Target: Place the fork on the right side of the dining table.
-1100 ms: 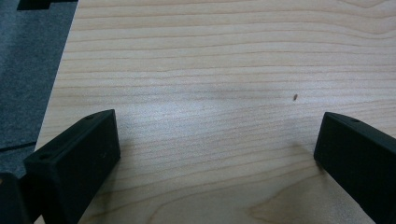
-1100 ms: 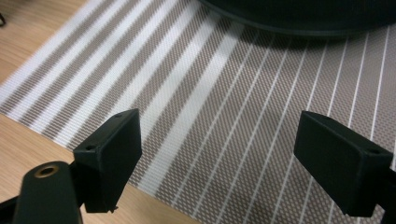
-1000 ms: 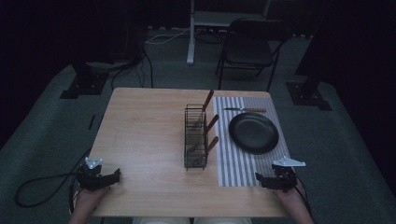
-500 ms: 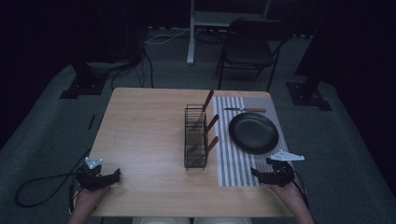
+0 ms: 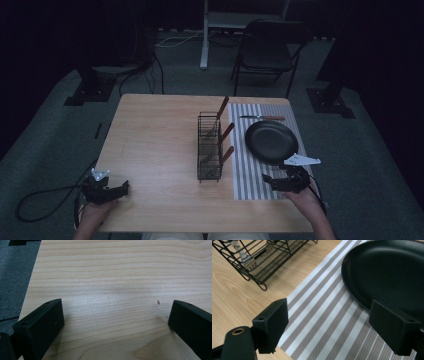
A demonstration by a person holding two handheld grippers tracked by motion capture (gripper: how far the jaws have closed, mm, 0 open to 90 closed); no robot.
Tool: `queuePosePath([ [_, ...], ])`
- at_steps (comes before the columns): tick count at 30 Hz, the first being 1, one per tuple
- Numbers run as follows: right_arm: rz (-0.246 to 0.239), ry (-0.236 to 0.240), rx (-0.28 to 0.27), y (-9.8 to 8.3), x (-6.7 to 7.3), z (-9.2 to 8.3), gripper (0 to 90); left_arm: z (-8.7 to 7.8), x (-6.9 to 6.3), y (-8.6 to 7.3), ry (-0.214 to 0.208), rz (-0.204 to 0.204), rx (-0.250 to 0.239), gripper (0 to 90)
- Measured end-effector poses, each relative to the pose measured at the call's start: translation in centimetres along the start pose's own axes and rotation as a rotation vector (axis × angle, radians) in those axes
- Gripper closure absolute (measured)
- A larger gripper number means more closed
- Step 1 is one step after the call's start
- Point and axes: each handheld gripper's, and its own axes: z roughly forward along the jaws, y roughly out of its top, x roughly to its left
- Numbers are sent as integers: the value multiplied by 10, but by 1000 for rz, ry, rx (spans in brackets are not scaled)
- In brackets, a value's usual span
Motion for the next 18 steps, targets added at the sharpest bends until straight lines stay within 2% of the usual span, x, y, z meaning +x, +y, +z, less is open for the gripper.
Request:
queuePosePath([
  [9,-25,24,-12,12,4,5,180,0,0,0,0,0,0,6],
  [18,-54,41,-39,40,7,10,185,0,0,0,0,0,0,6],
])
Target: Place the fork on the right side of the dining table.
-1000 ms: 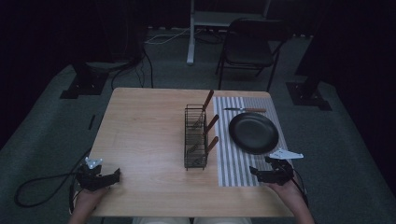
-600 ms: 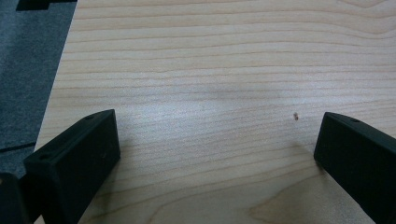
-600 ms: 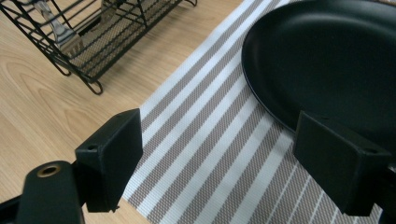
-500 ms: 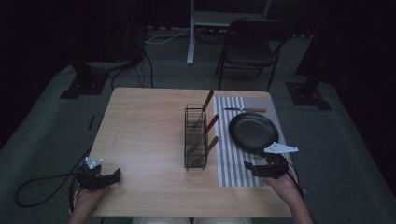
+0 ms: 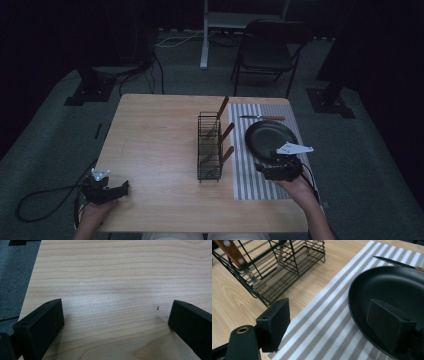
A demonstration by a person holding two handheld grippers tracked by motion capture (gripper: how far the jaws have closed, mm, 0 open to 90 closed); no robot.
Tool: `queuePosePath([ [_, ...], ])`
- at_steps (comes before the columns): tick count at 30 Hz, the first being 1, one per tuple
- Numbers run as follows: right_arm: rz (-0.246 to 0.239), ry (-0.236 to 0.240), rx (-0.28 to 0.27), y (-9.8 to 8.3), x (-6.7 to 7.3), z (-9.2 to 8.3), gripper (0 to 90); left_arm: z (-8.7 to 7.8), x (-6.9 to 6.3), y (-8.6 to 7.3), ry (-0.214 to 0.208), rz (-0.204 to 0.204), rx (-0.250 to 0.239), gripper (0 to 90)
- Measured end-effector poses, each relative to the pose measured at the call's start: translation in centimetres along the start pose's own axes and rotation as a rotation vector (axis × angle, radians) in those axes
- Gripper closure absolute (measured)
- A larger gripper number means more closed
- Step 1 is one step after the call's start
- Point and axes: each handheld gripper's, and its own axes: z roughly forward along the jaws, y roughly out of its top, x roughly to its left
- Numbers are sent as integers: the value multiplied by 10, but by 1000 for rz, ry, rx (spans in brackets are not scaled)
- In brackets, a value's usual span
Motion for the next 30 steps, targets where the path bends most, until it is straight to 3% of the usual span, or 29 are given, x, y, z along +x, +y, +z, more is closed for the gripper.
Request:
queuePosePath([
  [30,-58,48,-21,58,16,34,186,0,0,0,0,1,0,7],
])
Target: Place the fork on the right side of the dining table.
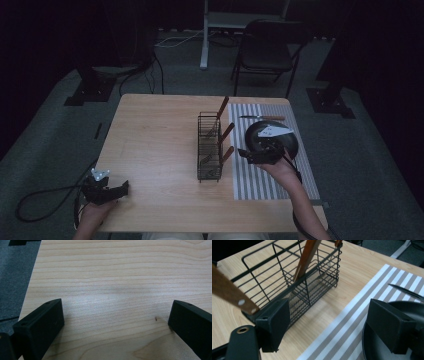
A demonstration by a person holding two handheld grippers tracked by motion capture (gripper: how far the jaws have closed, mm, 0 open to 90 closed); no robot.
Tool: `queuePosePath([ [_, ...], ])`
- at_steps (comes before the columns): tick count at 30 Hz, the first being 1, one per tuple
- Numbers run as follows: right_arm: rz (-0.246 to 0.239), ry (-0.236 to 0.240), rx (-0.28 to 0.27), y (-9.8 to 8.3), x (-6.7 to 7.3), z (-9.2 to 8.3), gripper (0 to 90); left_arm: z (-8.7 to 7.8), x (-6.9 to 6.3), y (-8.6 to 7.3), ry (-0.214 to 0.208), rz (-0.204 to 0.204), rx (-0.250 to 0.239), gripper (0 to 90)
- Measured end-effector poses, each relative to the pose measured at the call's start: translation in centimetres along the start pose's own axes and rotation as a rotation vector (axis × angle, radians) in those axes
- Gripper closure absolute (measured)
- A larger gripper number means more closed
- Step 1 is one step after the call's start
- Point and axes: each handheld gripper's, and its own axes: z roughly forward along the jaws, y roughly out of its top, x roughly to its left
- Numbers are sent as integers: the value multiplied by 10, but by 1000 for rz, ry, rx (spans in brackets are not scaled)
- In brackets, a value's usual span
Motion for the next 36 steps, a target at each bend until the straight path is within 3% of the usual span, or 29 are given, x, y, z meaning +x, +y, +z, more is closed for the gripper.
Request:
queuePosePath([
  [17,-17,32,1,30,6,23,234,-1,-1,0,-5,4,2,7],
  [23,-19,31,11,38,6,28,336,-1,-1,0,-5,4,1,7],
  [26,-17,34,13,40,5,30,342,0,-1,0,-5,4,1,7],
  [34,-22,72,0,46,6,31,427,-1,-1,0,-5,3,1,7],
  [36,-33,78,4,49,7,32,485,-1,-1,0,-5,3,2,6],
])
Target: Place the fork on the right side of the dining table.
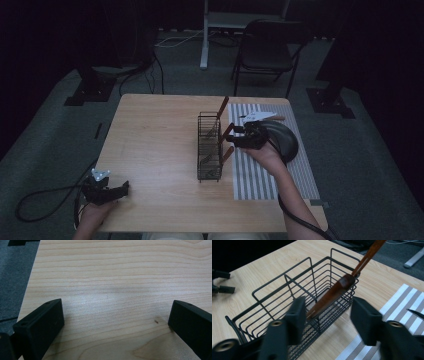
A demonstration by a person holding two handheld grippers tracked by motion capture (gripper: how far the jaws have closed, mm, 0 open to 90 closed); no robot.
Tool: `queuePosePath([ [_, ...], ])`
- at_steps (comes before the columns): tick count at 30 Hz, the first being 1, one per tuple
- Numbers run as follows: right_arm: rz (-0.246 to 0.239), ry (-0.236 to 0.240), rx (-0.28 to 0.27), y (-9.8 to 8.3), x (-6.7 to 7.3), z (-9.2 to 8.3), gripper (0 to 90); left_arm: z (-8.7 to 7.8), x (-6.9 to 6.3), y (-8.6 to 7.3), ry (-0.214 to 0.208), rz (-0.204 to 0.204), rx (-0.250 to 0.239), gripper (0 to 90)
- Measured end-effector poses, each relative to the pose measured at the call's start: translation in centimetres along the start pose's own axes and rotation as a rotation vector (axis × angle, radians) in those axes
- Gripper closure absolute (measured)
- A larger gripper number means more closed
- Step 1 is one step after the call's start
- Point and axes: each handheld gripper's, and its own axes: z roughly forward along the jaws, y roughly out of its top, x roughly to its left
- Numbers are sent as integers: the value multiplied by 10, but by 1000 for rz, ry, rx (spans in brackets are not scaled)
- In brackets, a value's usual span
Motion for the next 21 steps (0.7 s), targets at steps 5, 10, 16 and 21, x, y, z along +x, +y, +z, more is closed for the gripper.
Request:
queuePosePath([
  [5,-20,17,9,3,0,3,563,0,0,0,0,0,0,7],
  [10,-34,34,19,5,0,5,632,0,0,0,0,0,0,7],
  [16,-48,62,25,5,-1,4,713,0,0,0,0,0,0,7],
  [21,-21,95,16,6,-2,3,718,0,0,0,0,0,0,7],
])
